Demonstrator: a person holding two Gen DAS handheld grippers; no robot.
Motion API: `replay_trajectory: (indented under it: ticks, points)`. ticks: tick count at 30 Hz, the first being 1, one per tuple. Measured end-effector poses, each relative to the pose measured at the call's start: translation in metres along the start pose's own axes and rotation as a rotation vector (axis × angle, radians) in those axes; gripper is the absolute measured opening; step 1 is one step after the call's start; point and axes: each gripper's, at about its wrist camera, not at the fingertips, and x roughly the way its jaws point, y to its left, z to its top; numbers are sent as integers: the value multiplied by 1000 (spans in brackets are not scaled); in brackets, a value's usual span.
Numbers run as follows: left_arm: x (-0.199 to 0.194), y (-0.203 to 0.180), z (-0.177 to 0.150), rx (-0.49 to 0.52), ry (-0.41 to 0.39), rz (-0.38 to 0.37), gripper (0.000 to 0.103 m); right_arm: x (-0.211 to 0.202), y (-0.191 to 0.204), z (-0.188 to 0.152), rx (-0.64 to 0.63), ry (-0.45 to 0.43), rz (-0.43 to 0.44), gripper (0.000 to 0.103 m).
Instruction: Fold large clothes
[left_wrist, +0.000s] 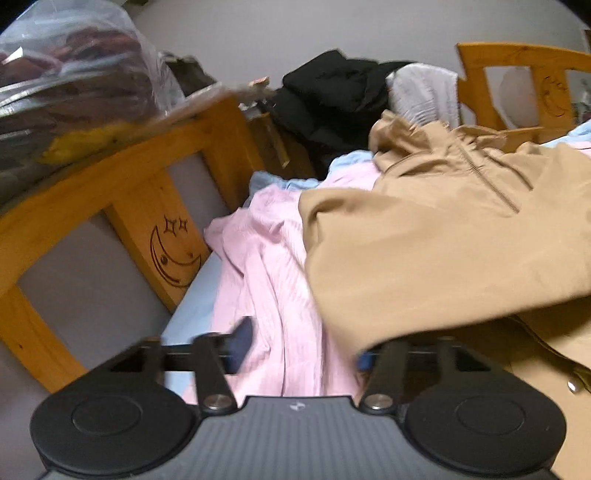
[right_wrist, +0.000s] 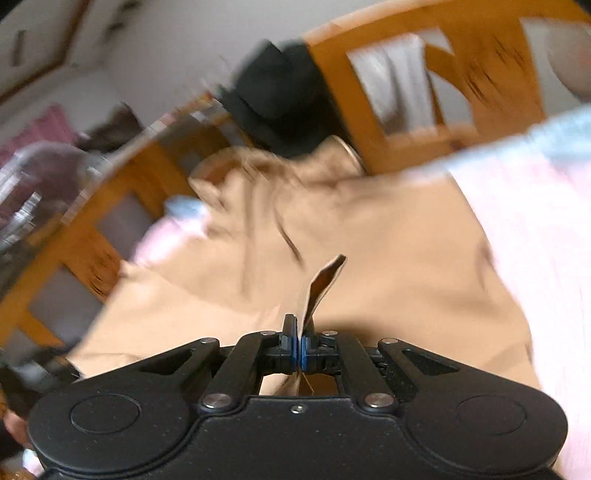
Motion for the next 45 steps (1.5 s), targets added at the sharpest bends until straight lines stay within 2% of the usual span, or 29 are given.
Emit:
replay_trajectory:
  ticks: [2, 4, 7, 8, 9, 11, 13, 14, 15, 18, 20, 21, 22, 25, 27, 29, 31, 32, 34, 37, 39, 41, 42, 44, 45]
  points:
    - [-11, 3, -1, 6, -15, -46, 68, -2, -4, -13, 12, -1, -23, 2]
    - [-21, 8, 0, -20, -20, -87, 74, -6, -9, -19, 41, 6, -31, 12]
    - [-30, 18, 2, -75, -24, -124, 83, -14, -14, -23, 53, 6, -41, 17]
    - [-29, 20, 4, -80, -19, -107, 86, -16, -16, -25, 62, 18, -43, 21]
    - [-27, 18, 6, -64, -10, -56, 90, -18, -19, -29, 77, 40, -41, 29]
    - [-15, 7, 10, 36, 17, 108, 91, -19, -23, -35, 93, 73, -33, 33]
    - [-1, -9, 16, 176, 58, 213, 90, -15, -22, -42, 113, 103, -30, 37]
    - [1, -14, 18, 227, 68, 212, 89, -12, -21, -46, 129, 120, -26, 38]
    - [0, -16, 19, 255, 66, 178, 86, -8, -19, -49, 140, 132, -26, 38]
    - [-11, -4, 19, 271, 74, -1, 85, -5, -7, -53, 122, 136, -24, 36]
    - [-19, 16, 19, 208, 83, -124, 87, -3, 1, -51, 72, 141, -61, 16]
    - [-22, 29, 20, 145, 103, -187, 89, -2, 4, -50, 45, 140, -76, 5]
    - [-25, 39, 21, 92, 120, -234, 91, -5, 7, -46, 23, 121, -86, 0]
    - [-38, 69, 18, -57, 140, -328, 93, -24, 15, -33, -18, 23, -106, 0]
    - [-38, 84, 15, -145, 148, -362, 94, -27, 20, -30, -82, 42, -115, 0]
    - [-33, 97, 18, -254, 142, -380, 94, -21, 23, -33, -156, 105, -162, 7]
    - [-21, 105, 26, -372, 116, -404, 95, -25, 28, -34, -218, 94, -206, 22]
    - [-10, 106, 33, -431, 118, -399, 96, -29, 29, -32, -223, 66, -200, 23]
    - [13, 101, 46, -505, 141, -382, 96, -31, 35, -17, -235, 26, -168, 38]
    - [52, 88, 66, -512, 164, -335, 95, -10, 53, 9, -306, 35, -96, 41]
    - [82, 80, 78, -524, 202, -325, 92, 10, 63, 18, -356, 75, -41, 46]
    - [109, 71, 84, -526, 244, -326, 85, 28, 71, 18, -417, 96, -21, 50]
    - [121, 67, 85, -518, 258, -317, 78, 35, 73, 15, -440, 105, -15, 50]
    - [139, 58, 89, -496, 277, -284, 53, 46, 73, 7, -477, 117, -5, 50]
    - [147, 55, 91, -487, 290, -268, 34, 50, 72, 2, -501, 118, -2, 50]
